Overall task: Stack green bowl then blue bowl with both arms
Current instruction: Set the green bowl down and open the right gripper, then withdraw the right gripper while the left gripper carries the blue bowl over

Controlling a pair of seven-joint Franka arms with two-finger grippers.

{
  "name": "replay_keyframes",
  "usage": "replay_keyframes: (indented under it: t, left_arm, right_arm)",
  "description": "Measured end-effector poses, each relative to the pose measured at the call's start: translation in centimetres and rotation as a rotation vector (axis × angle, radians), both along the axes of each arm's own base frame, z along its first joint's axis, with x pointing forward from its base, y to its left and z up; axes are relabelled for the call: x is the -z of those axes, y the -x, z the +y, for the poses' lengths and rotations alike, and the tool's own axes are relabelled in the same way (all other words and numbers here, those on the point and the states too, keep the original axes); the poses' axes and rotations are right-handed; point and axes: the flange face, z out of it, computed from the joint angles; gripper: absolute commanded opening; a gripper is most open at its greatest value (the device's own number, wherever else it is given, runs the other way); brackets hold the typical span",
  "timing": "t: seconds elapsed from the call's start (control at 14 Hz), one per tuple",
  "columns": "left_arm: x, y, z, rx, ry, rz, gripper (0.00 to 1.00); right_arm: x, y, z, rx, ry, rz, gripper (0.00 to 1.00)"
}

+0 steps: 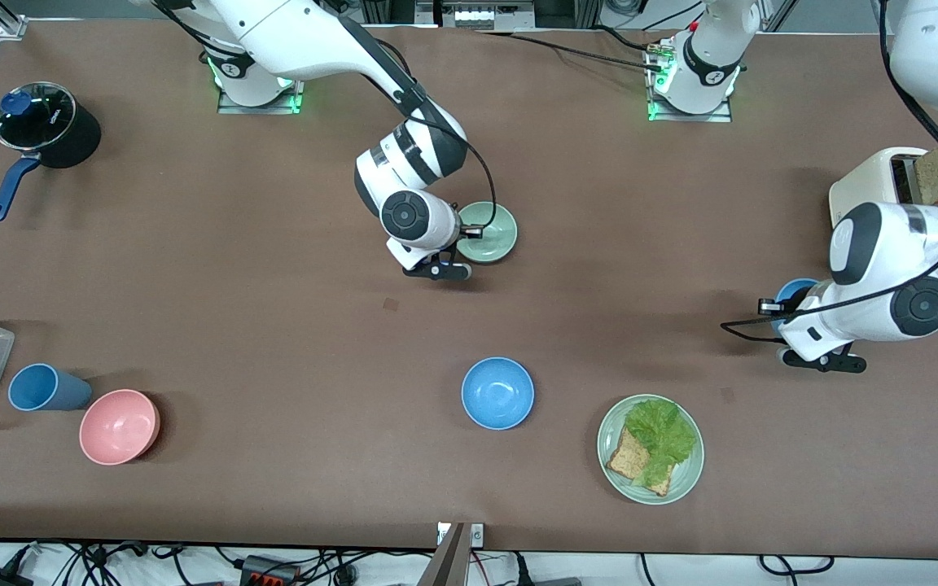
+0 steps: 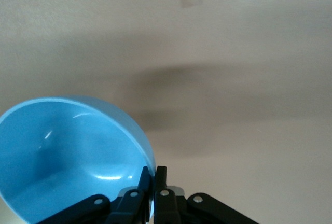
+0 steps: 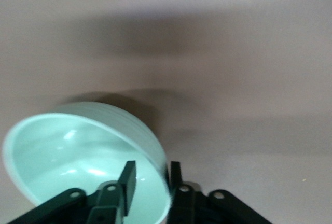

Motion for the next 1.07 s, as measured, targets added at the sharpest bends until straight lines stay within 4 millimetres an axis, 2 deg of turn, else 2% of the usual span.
replay_keyframes:
  t: [0.14, 0.21, 0.36, 0.5, 0.64, 0.79, 1.07]
  left_arm:
    - [-2.4, -0.1, -2.6, -0.025, 0.005, 0.012, 0.01]
    - [-3.5, -0.1, -4.0, -0.051, 0.017, 0.019, 0.01]
    - [-5.3, 0.1, -7.0, -0.112, 0.048, 0.043, 0.01]
    - [-6.6, 0.5, -10.7, -0.167, 0.061, 0.043, 0.01]
    - [-7.7, 1.2, -14.5, -0.234, 0.087, 0.055, 0.0]
    - [-8.8, 2.4, -18.7, -0.292, 0.092, 0.064, 0.0]
    - [-10.8, 5.4, -29.4, -0.393, 0.058, 0.05, 0.0]
  right_arm:
    - [-6.2, -2.9, -0.7, 0.006, -0.004, -0.019, 1.0]
    - [-10.2, -4.7, -2.2, 0.015, 0.005, -0.03, 1.0]
    - [-17.8, -8.1, -6.8, 0.062, 0.026, -0.062, 1.0]
    - [-23.1, -11.1, -12.2, 0.136, 0.043, -0.114, 1.0]
    - [-25.8, -13.2, -16.6, 0.203, 0.057, -0.164, 1.0]
    - [-27.3, -14.8, -20.8, 0.239, 0.075, -0.206, 1.0]
    - [-29.9, -16.9, -28.4, 0.206, 0.098, -0.289, 1.0]
